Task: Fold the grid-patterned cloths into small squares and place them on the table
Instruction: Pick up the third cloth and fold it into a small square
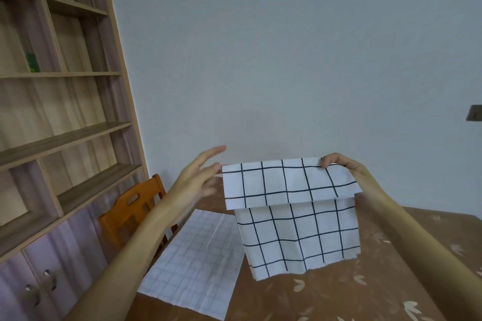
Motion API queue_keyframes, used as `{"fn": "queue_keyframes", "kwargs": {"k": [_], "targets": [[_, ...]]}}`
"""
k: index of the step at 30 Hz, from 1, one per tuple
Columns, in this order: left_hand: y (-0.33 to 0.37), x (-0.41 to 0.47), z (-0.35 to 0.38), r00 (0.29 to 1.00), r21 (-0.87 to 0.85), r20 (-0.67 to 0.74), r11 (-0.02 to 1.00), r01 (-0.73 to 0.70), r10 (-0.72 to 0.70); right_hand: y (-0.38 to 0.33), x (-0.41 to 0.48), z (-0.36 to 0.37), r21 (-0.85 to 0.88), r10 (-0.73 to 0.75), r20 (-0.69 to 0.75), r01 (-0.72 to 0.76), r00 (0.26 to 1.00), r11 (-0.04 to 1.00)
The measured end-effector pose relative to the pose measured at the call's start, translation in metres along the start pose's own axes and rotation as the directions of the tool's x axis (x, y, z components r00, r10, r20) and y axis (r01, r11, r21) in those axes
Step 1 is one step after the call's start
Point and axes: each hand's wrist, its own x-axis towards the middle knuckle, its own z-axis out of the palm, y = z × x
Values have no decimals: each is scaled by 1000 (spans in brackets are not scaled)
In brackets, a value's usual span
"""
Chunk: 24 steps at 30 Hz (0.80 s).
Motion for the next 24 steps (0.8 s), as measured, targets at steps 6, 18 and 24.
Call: {"fn": "queue_keyframes", "kwargs": {"k": [6, 18, 24], "targets": [[-16, -1, 27, 998, 96, -56, 995, 35, -30, -3, -1, 2, -18, -23, 0, 23, 1000, 1000], [-14, 9, 25, 975, 81, -178, 989, -122, 135, 4, -14, 0, 50, 245, 114, -252, 963, 966], [-13, 7, 22, 968, 110, -193, 984, -140, 160, 12, -25, 9, -148, 197, 71, -185, 978, 972]]}}
